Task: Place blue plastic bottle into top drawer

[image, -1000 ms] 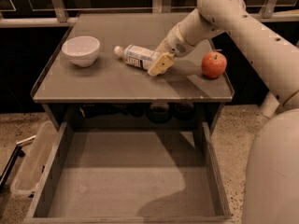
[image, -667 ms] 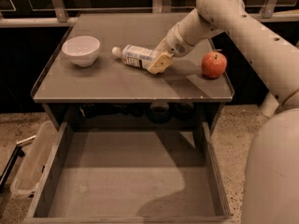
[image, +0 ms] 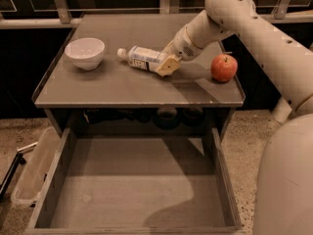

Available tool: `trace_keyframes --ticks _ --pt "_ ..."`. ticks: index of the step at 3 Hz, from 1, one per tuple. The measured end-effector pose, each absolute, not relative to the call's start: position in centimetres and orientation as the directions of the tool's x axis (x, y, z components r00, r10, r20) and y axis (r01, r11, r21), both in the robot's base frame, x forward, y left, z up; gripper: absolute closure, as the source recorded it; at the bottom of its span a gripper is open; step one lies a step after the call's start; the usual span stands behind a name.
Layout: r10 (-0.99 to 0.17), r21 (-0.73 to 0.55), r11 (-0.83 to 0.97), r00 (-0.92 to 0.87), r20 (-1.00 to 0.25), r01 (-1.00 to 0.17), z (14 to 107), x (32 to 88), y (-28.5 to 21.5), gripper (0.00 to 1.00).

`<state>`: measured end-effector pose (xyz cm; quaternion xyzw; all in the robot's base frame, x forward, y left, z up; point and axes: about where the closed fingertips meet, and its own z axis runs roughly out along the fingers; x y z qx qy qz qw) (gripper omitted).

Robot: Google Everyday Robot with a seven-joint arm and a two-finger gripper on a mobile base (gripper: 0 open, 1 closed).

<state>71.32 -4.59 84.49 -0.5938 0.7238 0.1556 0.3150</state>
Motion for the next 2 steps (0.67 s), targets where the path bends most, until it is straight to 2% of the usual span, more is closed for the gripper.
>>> trace_keyframes --ticks 2 --pt "-0.735 -0.156 0.261 -0.091 -0.672 -0.953 85.2 68.1 -6.3 1.00"
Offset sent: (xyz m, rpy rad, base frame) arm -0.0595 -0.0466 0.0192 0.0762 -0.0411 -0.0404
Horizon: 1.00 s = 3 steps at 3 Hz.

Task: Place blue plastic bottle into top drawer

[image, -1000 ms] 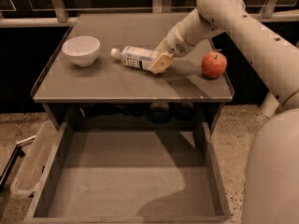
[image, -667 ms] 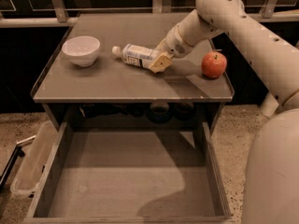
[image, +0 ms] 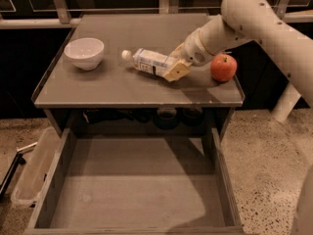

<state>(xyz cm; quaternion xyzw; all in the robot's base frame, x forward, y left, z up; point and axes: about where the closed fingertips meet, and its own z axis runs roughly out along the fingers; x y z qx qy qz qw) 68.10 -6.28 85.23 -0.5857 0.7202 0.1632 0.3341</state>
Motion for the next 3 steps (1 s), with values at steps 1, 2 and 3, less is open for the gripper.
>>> trace_keyframes --ticks 1,2,3 --pt "-0.707 -0.165 0.299 -0.102 -0.700 -0.940 85.9 65.9 -8.6 1.00" --pt "-0.689 -0.181 0.333 -0.108 -0.717 -0.925 86.6 62.9 -11.1 1.00" --pt "-0.689 -0.200 0.347 -0.104 -0.717 -0.916 87.2 60.0 -13.0 1.00"
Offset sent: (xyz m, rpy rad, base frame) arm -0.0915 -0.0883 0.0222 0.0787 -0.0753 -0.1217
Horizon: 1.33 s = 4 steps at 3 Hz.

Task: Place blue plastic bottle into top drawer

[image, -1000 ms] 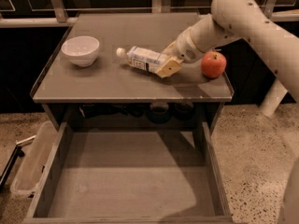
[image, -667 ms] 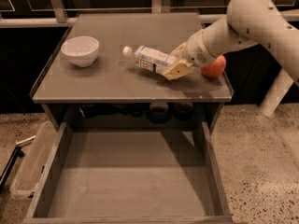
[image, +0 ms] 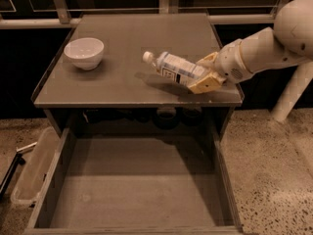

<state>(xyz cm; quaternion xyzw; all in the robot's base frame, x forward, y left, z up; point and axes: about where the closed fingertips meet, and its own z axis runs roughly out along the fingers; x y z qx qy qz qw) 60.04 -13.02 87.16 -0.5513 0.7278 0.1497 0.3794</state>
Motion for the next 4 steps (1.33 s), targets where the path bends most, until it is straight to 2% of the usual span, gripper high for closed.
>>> trace_keyframes --ticks 2,4 --pt "-0.733 -0.247 0.318 -0.073 -0.676 -0.915 87.9 51.4 -15.5 1.00" --pt "-0.765 -0.210 0.275 -0.081 -0.638 -0.938 84.3 44.3 -15.3 1.00"
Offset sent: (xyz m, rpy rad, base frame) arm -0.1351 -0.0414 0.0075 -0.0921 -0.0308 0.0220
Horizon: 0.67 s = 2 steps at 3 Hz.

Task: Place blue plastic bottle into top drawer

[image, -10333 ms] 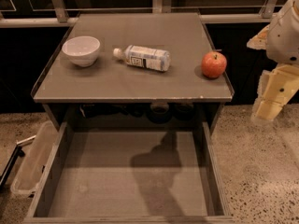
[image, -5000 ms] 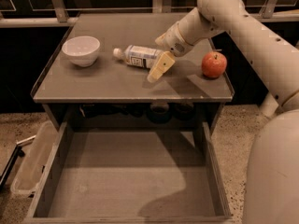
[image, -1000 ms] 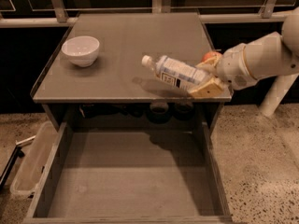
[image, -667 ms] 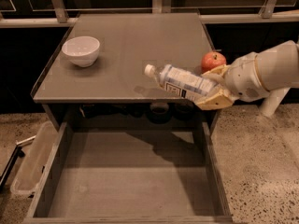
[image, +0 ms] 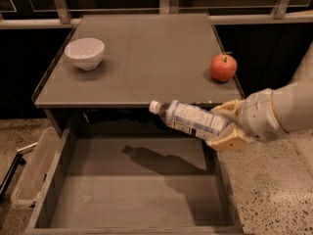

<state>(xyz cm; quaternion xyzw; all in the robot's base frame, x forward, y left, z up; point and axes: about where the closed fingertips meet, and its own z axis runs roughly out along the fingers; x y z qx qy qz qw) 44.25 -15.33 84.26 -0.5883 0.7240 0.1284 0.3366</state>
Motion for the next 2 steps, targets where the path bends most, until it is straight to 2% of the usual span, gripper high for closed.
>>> trace_keyframes --ticks 2 --pt "-0.758 -0.087 0.251 -0.139 -0.637 -0.964 75.6 41.3 -13.5 1.00"
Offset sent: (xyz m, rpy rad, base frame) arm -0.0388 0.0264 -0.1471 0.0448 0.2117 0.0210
